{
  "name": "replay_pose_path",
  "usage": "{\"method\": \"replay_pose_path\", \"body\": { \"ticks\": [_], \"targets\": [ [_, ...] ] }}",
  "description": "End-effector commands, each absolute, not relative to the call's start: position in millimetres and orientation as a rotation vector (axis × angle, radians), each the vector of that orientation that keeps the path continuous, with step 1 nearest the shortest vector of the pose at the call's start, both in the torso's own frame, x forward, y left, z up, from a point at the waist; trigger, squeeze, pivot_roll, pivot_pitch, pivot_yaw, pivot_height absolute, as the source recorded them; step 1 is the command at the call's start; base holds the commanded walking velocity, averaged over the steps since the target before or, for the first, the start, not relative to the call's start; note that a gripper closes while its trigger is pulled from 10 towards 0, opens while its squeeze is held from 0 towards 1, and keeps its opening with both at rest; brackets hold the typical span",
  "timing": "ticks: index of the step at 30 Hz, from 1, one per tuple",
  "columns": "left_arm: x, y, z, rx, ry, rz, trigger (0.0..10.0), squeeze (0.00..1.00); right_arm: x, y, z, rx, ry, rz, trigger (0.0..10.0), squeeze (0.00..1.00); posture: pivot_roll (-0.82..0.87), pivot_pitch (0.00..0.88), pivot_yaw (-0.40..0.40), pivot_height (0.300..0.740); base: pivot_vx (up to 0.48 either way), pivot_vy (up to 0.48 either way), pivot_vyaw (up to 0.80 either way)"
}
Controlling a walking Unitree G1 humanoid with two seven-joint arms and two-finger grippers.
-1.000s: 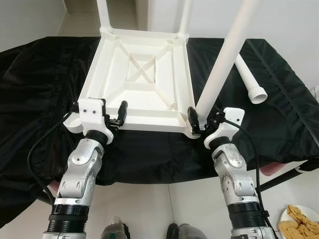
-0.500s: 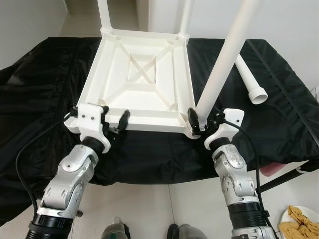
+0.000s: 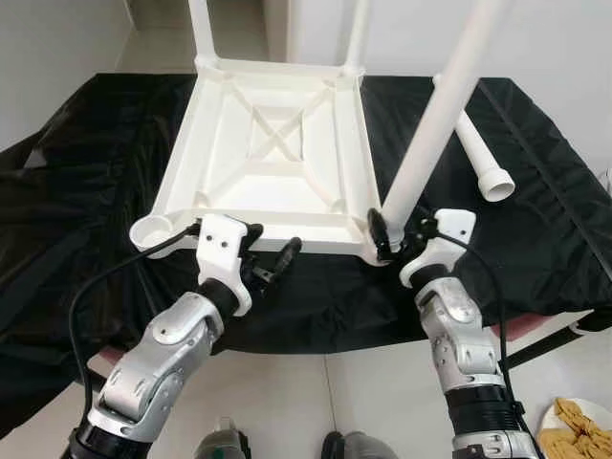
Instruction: Building children table
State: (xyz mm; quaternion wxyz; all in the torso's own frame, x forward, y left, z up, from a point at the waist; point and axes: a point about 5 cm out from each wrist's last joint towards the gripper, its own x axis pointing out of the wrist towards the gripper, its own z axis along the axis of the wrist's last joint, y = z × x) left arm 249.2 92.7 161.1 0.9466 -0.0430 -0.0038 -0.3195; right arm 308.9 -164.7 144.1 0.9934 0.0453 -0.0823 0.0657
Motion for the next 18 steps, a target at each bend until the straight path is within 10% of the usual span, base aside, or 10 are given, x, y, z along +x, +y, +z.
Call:
{"method": "replay_pose_path", "body": {
  "ticks": [1,18],
  "targets": [
    [229,74,165,-0.077,-0.031,-1.108,10.0,0.00,308,-179,136,0.087,-0.129,0.077,10.0,0.00,0.03,0.074,-0.007,0.740,0.000,0.000,0.00],
    [233,60,167,-0.032,-0.039,-1.105,10.0,0.00,302,-162,126,0.088,-0.061,0.327,10.0,0.00,0.03,0.081,-0.013,0.740,0.000,0.000,0.00]
  ]
}}
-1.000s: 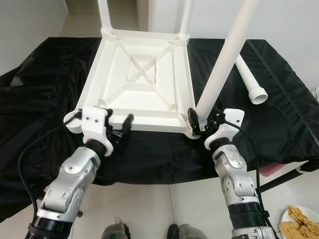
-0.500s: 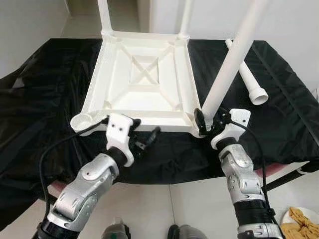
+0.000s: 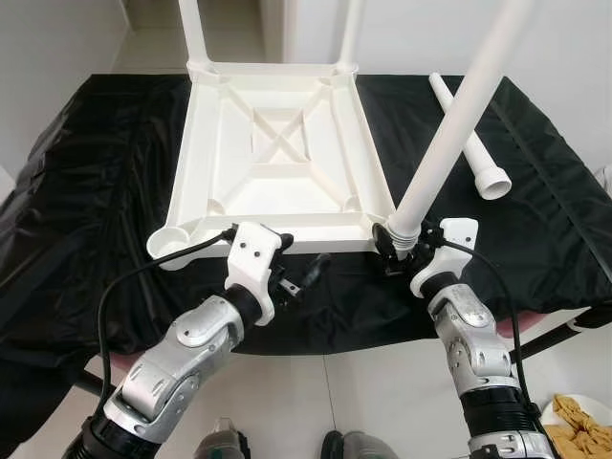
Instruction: Building children table
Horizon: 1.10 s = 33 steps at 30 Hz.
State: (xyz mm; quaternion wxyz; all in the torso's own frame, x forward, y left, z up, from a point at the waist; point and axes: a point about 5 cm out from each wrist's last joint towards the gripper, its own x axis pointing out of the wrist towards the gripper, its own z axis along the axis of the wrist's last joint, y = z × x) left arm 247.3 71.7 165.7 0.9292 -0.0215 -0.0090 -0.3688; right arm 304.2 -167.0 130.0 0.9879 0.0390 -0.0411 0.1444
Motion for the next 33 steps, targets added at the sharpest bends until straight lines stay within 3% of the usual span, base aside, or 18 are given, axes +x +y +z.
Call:
{"method": "replay_pose_path", "body": {
  "ticks": [1,15,33],
  "targets": [
    [233,60,168,-0.030,-0.044,-1.102,10.0,0.00,302,-162,126,0.087,-0.062,0.333,10.0,0.00,0.03,0.081,-0.013,0.740,0.000,0.000,0.00],
    [234,51,168,0.006,-0.052,-1.110,10.0,0.00,315,-194,142,0.021,-0.093,0.341,10.0,0.00,0.03,0.086,-0.021,0.740,0.000,0.000,0.00],
    [238,50,155,0.113,-0.030,-1.090,10.0,0.00,321,-190,146,-0.023,-0.072,0.533,10.0,0.00,0.03,0.086,-0.022,0.740,0.000,0.000,0.00]
  ]
}}
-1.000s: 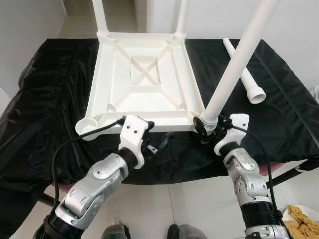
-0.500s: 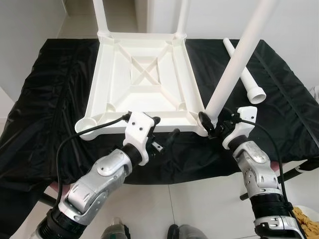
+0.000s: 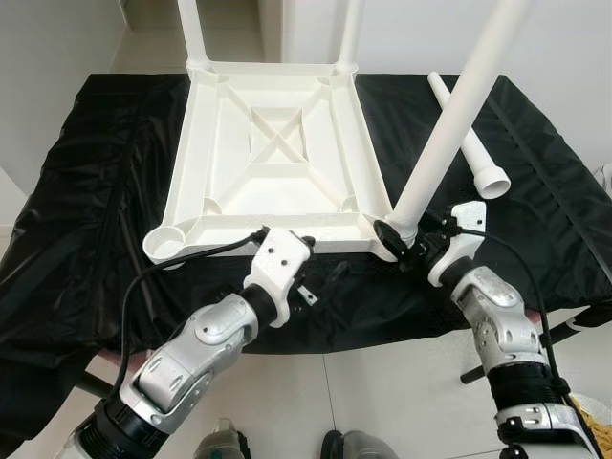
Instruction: Building children table
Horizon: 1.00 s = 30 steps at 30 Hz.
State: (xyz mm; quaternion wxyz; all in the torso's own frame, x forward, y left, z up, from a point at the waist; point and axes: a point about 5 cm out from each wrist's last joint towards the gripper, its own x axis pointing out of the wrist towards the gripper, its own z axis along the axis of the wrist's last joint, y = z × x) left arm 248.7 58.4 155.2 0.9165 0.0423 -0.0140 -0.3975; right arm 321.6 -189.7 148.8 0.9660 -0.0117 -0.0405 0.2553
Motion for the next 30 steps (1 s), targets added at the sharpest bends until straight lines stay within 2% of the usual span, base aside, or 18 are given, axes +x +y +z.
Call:
{"method": "replay_pose_path", "body": {
  "ticks": [1,15,30],
  "targets": [
    [238,50,155,0.113,-0.030,-1.090,10.0,0.00,321,-190,146,-0.023,-0.072,0.533,10.0,0.00,0.03,0.086,-0.022,0.740,0.000,0.000,0.00],
    [239,48,156,0.122,-0.041,-1.103,10.0,0.00,341,-199,162,-0.119,-0.073,0.648,10.0,0.00,0.03,0.068,-0.017,0.740,0.000,0.000,0.00],
    [242,49,157,0.126,-0.047,-1.104,10.0,0.00,355,-193,160,-0.162,-0.025,0.763,10.0,0.00,0.04,0.040,-0.009,0.740,0.000,0.000,0.00]
  ]
}}
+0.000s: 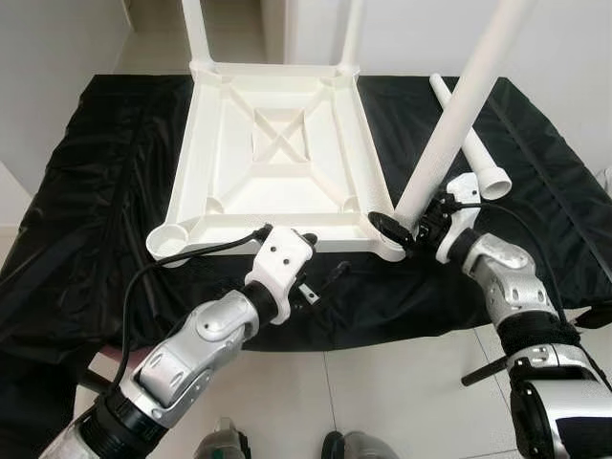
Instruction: Building children table
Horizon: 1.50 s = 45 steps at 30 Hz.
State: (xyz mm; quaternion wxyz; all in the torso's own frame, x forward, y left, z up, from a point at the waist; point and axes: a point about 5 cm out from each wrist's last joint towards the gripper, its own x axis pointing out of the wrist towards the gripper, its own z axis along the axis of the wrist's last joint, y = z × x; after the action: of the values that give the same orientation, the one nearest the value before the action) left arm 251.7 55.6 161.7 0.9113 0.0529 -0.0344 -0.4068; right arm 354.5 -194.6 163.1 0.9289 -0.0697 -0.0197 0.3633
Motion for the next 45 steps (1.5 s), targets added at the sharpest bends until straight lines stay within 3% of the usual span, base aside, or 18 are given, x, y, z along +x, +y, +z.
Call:
{"method": "replay_pose_path", "body": {
  "ticks": [1,3,4,5,6,18,19,22,23,45],
  "targets": [
    [242,49,157,0.126,-0.047,-1.105,10.0,0.00,356,-192,160,-0.167,-0.024,0.768,10.0,0.00,0.04,0.038,-0.010,0.740,0.000,0.000,0.00],
    [242,49,157,0.126,-0.047,-1.105,10.0,0.00,356,-192,161,-0.173,-0.023,0.770,10.0,0.00,0.04,0.038,-0.010,0.740,0.000,0.000,0.00],
    [243,49,157,0.126,-0.048,-1.105,10.0,0.00,357,-192,161,-0.177,-0.021,0.773,8.4,0.00,0.04,0.036,-0.009,0.740,0.000,0.000,0.00],
    [243,49,157,0.126,-0.048,-1.105,10.0,0.00,357,-192,161,-0.177,-0.021,0.773,8.4,0.00,0.04,0.036,-0.009,0.740,0.000,0.000,0.00],
    [243,48,157,0.126,-0.048,-1.104,10.0,0.00,357,-193,161,-0.178,-0.016,0.780,0.0,0.00,0.04,0.034,-0.010,0.740,0.000,0.000,0.00],
    [244,49,158,0.124,-0.053,-1.101,10.0,0.00,357,-197,157,-0.192,-0.005,0.803,0.0,0.00,0.04,0.040,-0.012,0.740,0.000,0.000,0.00],
    [244,48,158,0.124,-0.054,-1.100,10.0,0.00,357,-197,156,-0.190,-0.006,0.792,3.8,0.00,0.04,0.042,-0.014,0.740,0.000,0.000,0.00],
    [244,48,158,0.123,-0.055,-1.099,10.0,0.00,357,-198,156,-0.188,-0.007,0.785,3.8,0.00,0.04,0.042,-0.014,0.740,0.000,0.000,0.00],
    [244,48,158,0.121,-0.055,-1.098,10.0,0.00,357,-198,157,-0.169,-0.014,0.775,10.0,0.00,0.04,0.045,-0.015,0.740,0.000,0.000,0.00],
    [239,48,157,0.107,-0.045,-1.098,10.0,0.00,346,-178,155,-0.002,-0.127,0.340,10.0,0.00,0.04,0.077,-0.018,0.740,0.000,0.000,0.00]
  ]
}}
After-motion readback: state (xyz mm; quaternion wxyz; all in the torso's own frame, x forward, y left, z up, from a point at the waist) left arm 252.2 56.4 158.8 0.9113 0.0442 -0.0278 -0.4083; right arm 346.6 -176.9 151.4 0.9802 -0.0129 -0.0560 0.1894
